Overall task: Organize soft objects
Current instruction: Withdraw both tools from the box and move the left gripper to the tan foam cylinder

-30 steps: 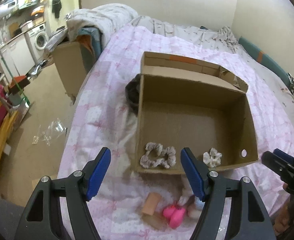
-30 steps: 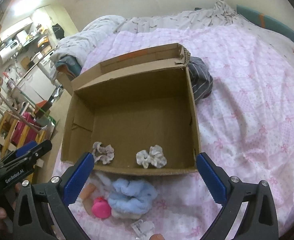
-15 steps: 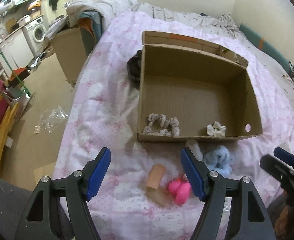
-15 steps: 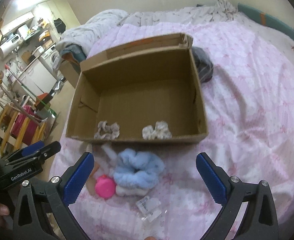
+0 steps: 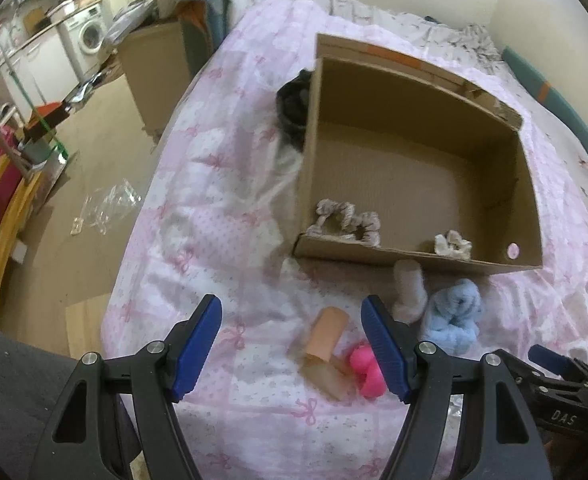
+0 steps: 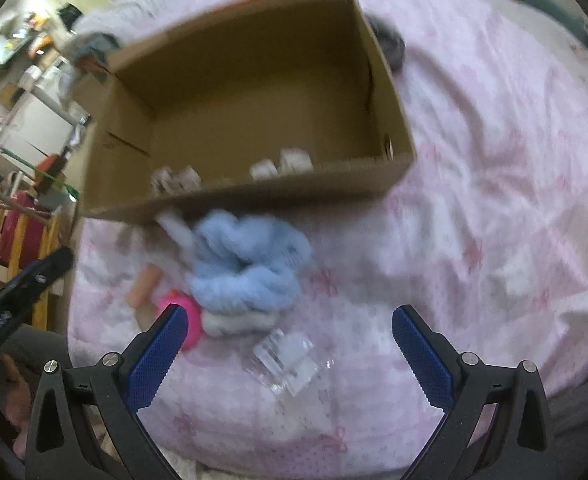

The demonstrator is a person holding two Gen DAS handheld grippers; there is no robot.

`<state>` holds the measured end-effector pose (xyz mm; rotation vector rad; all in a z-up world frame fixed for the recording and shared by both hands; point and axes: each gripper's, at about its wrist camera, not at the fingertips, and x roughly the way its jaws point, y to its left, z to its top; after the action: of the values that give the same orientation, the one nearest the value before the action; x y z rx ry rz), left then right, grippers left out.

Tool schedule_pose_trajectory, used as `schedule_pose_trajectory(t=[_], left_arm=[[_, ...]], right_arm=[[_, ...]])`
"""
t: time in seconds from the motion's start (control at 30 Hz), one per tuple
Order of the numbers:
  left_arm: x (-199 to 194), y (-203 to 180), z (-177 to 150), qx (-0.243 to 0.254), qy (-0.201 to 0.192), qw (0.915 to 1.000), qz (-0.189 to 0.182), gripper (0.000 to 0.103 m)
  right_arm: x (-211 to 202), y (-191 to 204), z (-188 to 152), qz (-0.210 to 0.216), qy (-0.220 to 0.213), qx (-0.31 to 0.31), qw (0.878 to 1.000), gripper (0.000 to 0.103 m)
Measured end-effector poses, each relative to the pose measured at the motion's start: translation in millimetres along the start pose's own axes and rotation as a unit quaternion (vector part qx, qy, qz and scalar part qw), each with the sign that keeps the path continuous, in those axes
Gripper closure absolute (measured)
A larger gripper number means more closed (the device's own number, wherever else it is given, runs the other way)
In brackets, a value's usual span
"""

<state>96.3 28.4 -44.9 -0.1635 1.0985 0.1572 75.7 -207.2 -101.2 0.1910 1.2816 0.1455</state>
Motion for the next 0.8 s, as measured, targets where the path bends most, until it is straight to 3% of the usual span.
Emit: schedule_pose_trajectory(t=[0.23,0.37,0.5,0.6,0.8], left_arm=[[35.7,11.9,-4.6,-0.033,0.076,0.9965,-0.011,0.033],[52.8,5.3,-10.4,-0.028,0.120,0.9919,-0.032,0.033],[71.2,-2.0,-7.2,-0.023,0.141,0.9895,-0.024,0.033],[93.5,-12.6,-5.2,-0.001,0.183,0.9828,-0.030,0.034],[109.5,-25.8,-6.5,0.029,0.188,0.9815,-0.024,0.059]], right_arm=[[0.3,-4.1,0.6,-0.014,-0.011,0.003,1.000,0.000],[2.6,-4.8,4.0,-0.008,-0.007,0.006,1.000,0.000],[2.2,-2.0,5.8,0.006,-0.011,-0.001,1.000,0.000],[1.8,-1.2,6.1,-0.005,-0.016,-0.002,1.000,0.000],[-8.0,-3.0,7.0,0.001,-0.039,-0.013,0.999,0.000]])
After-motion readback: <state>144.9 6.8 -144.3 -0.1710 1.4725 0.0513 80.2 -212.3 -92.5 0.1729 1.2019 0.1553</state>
